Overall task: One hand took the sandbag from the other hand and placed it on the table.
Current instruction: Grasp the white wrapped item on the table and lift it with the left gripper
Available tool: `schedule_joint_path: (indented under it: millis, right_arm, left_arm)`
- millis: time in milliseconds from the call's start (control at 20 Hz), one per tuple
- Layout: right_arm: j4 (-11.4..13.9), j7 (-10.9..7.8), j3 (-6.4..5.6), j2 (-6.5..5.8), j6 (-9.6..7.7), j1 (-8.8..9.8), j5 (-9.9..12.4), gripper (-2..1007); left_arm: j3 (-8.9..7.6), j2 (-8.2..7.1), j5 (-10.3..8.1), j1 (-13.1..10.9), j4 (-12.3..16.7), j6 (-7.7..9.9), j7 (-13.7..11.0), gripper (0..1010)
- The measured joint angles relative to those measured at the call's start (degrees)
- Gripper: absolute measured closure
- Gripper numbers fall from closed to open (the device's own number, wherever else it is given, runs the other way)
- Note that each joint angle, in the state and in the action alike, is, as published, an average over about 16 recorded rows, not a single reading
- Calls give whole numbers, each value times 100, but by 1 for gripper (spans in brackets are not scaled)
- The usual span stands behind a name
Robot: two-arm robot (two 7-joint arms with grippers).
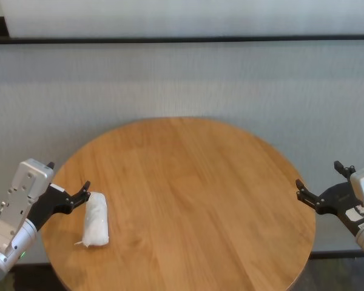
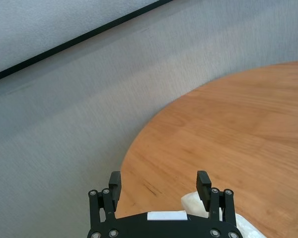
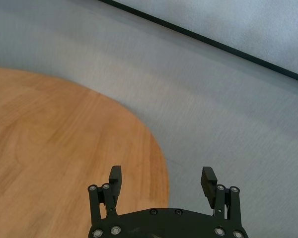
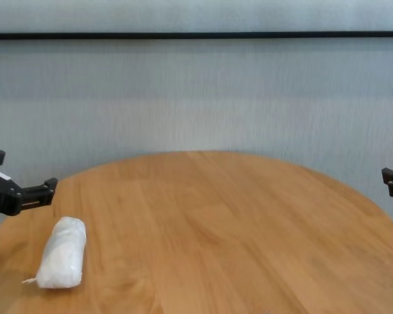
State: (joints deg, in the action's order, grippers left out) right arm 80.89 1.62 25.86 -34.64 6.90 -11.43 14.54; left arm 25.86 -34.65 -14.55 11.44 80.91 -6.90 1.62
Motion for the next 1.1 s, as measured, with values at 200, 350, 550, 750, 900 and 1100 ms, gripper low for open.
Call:
schedule_joint_path:
  millis: [200, 350, 550, 750, 900, 1100]
  right_arm:
    - [0, 0, 0, 0, 0, 0, 0, -2]
    - [0, 0, 0, 0, 0, 0, 0, -2]
    - [0, 0, 0, 0, 0, 0, 0, -2]
    - [0, 0, 0, 0, 0, 0, 0, -2]
    - [0, 0, 0, 0, 0, 0, 0, -2]
    - [0, 0, 0, 0, 0, 0, 0, -2]
  left_arm:
    - [0, 0, 0, 0, 0, 0, 0, 10]
    - [0, 0, 0, 0, 0, 0, 0, 10]
    - [0, 0, 0, 0, 0, 0, 0, 10]
    - [0, 0, 0, 0, 0, 0, 0, 10]
    - [0, 0, 0, 0, 0, 0, 0, 10]
    - [0, 0, 0, 0, 0, 0, 0, 10]
